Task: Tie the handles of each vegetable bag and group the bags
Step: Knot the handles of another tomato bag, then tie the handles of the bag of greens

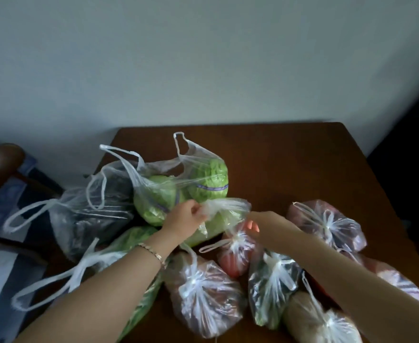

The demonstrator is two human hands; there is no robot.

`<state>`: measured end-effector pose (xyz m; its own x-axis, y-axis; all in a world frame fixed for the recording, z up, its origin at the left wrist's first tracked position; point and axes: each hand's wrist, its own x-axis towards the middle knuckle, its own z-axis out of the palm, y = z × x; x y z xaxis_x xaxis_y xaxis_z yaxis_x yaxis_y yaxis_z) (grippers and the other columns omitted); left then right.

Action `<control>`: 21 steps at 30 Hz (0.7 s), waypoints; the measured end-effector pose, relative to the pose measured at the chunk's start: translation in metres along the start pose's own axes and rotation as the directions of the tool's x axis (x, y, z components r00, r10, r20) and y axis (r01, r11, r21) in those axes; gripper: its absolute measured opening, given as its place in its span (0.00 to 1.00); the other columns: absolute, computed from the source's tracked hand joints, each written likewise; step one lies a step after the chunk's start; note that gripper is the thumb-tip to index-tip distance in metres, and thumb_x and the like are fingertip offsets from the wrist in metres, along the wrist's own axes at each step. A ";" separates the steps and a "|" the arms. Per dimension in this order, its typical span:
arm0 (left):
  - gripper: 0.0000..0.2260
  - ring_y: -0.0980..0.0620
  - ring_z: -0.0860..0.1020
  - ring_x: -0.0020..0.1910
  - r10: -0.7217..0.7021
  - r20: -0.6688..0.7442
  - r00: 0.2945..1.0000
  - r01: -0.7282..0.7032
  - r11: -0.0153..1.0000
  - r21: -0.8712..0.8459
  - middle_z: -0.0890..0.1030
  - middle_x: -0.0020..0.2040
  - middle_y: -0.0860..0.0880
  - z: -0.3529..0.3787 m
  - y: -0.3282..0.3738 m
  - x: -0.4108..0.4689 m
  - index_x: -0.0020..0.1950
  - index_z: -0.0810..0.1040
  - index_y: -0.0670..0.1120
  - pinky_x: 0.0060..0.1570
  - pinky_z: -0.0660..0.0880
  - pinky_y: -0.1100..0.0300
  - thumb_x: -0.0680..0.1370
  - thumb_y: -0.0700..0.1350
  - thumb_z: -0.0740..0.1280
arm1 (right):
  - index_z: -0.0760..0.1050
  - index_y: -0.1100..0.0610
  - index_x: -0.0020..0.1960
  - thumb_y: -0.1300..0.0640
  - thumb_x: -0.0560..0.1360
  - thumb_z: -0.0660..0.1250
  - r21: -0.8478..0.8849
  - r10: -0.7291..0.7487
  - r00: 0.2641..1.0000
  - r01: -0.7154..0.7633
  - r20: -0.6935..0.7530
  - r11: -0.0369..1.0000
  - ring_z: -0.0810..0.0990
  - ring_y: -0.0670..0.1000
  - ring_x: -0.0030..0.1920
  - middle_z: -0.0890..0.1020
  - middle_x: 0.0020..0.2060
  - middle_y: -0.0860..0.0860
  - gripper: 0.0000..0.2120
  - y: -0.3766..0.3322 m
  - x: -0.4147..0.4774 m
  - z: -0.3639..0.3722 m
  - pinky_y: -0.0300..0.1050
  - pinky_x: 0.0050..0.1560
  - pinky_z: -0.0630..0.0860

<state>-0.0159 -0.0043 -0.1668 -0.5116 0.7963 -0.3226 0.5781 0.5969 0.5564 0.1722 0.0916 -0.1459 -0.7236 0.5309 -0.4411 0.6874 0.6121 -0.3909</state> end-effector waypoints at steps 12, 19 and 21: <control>0.07 0.51 0.74 0.45 0.500 -0.034 0.865 -0.501 0.865 -0.008 0.77 0.44 0.47 -0.004 -0.058 -0.011 0.43 0.78 0.40 0.44 0.67 0.69 0.71 0.30 0.63 | 0.63 0.45 0.69 0.54 0.74 0.64 0.168 0.061 0.981 -0.030 -0.186 0.985 0.70 0.50 0.59 0.64 0.64 0.50 0.25 -0.077 0.014 0.053 0.45 0.58 0.73; 0.10 0.51 0.76 0.53 0.394 -0.025 0.919 -0.395 0.913 -0.102 0.78 0.52 0.46 -0.008 -0.062 -0.018 0.54 0.78 0.40 0.51 0.66 0.73 0.74 0.34 0.65 | 0.74 0.55 0.53 0.50 0.76 0.61 0.143 0.188 0.958 -0.159 -0.218 0.977 0.78 0.53 0.49 0.76 0.56 0.51 0.11 -0.087 0.036 0.063 0.46 0.47 0.75; 0.14 0.53 0.73 0.57 0.385 -0.050 0.922 -0.388 0.916 -0.106 0.76 0.57 0.47 -0.012 -0.063 -0.023 0.60 0.75 0.41 0.54 0.61 0.80 0.74 0.36 0.66 | 0.74 0.57 0.51 0.52 0.77 0.60 0.184 0.263 0.932 -0.220 -0.252 0.958 0.79 0.55 0.46 0.80 0.51 0.54 0.10 -0.082 0.039 0.056 0.44 0.42 0.72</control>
<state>-0.0476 -0.0615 -0.1853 -0.2808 0.9587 -0.0451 0.6602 0.2270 0.7159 0.0916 0.0291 -0.1766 -0.5093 0.8027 -0.3104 0.8293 0.3614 -0.4261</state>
